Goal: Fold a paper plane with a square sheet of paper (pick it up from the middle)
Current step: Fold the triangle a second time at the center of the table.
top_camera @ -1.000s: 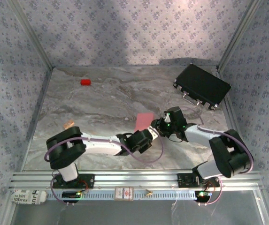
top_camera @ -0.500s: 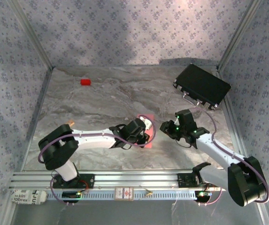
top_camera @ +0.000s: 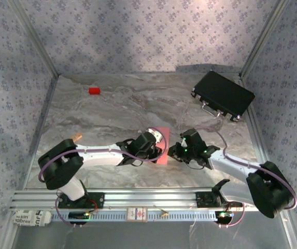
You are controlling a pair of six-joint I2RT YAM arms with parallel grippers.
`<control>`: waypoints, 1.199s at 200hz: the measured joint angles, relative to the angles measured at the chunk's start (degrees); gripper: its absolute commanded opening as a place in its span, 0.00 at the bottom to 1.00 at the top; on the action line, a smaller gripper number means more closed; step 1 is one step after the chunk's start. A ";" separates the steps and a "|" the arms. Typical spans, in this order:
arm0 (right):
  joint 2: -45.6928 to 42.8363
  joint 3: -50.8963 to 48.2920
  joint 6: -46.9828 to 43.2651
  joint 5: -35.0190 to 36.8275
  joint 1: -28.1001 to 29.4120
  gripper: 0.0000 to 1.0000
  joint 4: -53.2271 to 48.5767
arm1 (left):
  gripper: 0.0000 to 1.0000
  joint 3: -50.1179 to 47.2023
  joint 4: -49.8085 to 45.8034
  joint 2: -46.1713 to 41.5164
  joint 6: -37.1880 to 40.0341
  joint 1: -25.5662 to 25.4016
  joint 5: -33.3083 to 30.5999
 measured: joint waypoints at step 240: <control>6.80 0.11 3.34 1.75 2.47 0.09 7.34 | 0.00 1.01 -3.98 -0.11 7.34 4.52 10.80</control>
